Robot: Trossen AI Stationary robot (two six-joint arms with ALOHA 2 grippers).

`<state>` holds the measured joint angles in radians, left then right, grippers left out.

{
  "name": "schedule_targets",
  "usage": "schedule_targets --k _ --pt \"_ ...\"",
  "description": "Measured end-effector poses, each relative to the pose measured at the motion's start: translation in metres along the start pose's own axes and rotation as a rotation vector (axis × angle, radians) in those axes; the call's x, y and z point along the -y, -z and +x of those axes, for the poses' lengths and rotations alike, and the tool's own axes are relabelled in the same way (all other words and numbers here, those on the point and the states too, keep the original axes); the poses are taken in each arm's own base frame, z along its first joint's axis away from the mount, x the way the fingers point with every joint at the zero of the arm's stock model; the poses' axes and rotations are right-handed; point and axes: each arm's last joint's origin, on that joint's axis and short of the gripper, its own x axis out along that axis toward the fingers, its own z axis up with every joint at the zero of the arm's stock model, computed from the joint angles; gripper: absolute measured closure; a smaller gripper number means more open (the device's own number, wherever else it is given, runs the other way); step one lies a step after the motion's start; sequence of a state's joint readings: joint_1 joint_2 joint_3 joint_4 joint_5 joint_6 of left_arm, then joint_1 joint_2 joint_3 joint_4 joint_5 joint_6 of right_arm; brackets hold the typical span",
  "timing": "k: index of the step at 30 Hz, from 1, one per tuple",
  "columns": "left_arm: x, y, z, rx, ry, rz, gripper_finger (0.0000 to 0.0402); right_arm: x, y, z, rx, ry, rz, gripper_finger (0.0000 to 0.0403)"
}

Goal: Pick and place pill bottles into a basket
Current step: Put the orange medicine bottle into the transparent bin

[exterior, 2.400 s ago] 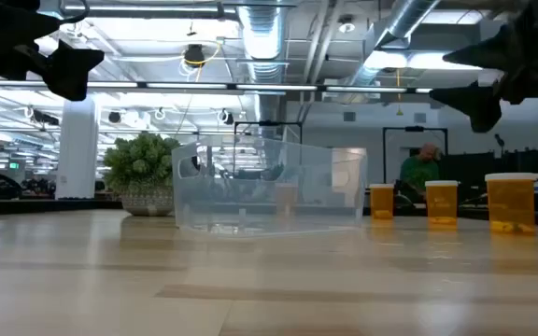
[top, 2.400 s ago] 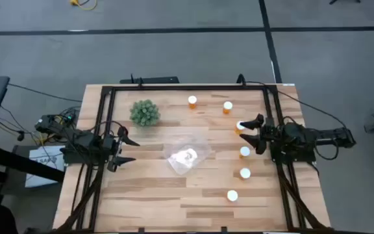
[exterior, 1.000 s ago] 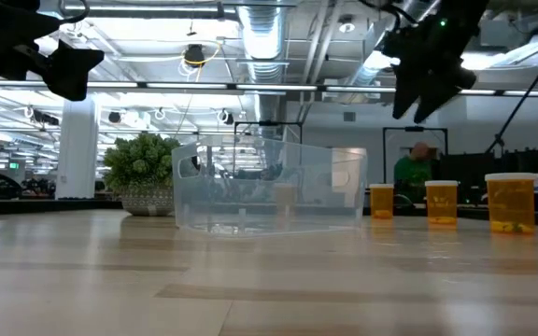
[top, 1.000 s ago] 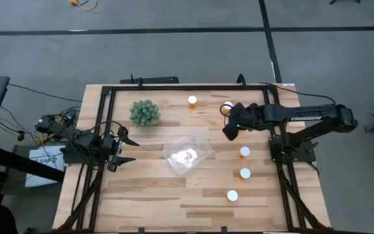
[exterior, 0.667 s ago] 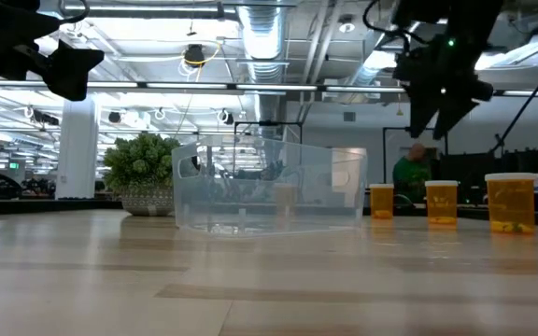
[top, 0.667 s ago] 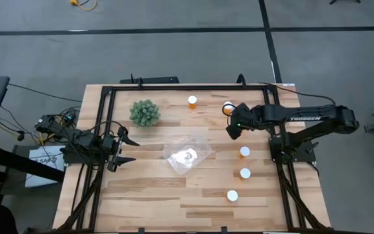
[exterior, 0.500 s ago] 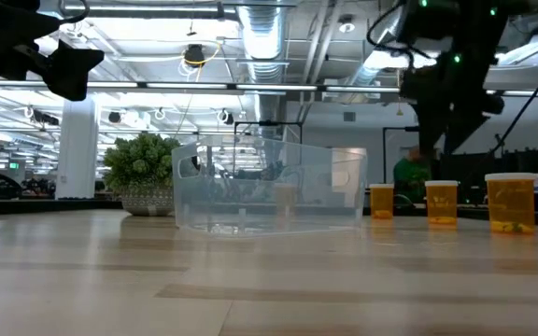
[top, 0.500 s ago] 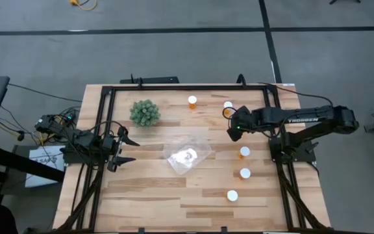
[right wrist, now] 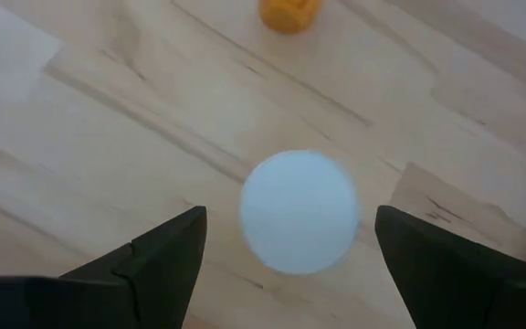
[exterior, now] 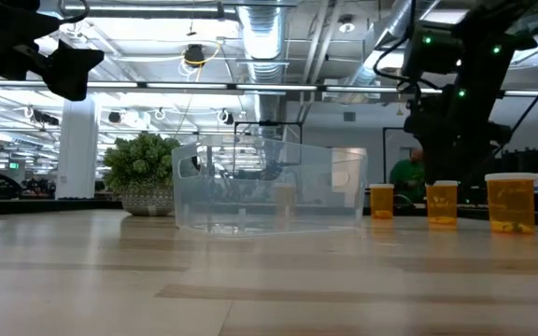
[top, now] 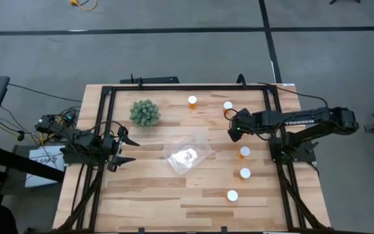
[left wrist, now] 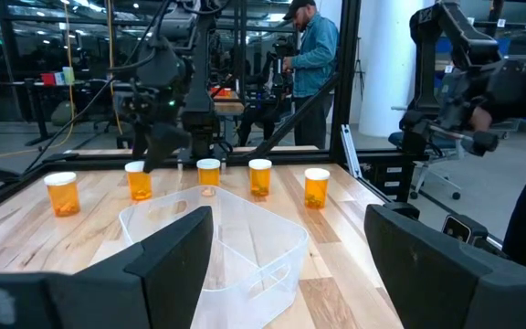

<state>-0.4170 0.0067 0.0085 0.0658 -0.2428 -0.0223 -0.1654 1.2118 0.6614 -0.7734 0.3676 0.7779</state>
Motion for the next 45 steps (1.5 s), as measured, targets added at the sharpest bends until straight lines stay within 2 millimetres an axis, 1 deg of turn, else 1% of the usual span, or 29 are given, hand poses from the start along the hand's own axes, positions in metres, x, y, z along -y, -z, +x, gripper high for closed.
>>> schedule_targets --k 10,18,27,36,38,43,45 --pt "0.000 0.000 0.000 0.000 0.000 0.000 0.0125 0.005 -0.001 0.013 -0.012 -0.060 0.008 0.0091" --pt "0.000 0.000 0.000 0.000 0.000 0.000 0.0125 0.008 -0.004 0.015 -0.004 -0.049 -0.013 0.0097" --pt "0.000 0.000 0.000 0.000 0.000 0.000 0.0125 0.010 -0.005 0.016 -0.037 -0.074 -0.021 0.0144" --pt "0.000 0.000 0.000 0.000 0.000 0.000 0.0125 0.010 -0.005 0.016 -0.040 -0.075 -0.028 0.0206" --pt "0.000 0.000 0.000 0.000 0.000 0.000 0.0125 0.010 -0.005 0.016 -0.039 -0.075 -0.031 0.0208" --pt "0.000 0.000 0.000 0.000 0.000 0.000 0.0125 0.009 -0.005 0.016 -0.045 -0.092 -0.045 0.0188" --pt "0.000 0.000 0.000 0.000 0.000 0.000 0.0125 0.008 -0.005 0.015 -0.044 -0.115 -0.043 0.0188"
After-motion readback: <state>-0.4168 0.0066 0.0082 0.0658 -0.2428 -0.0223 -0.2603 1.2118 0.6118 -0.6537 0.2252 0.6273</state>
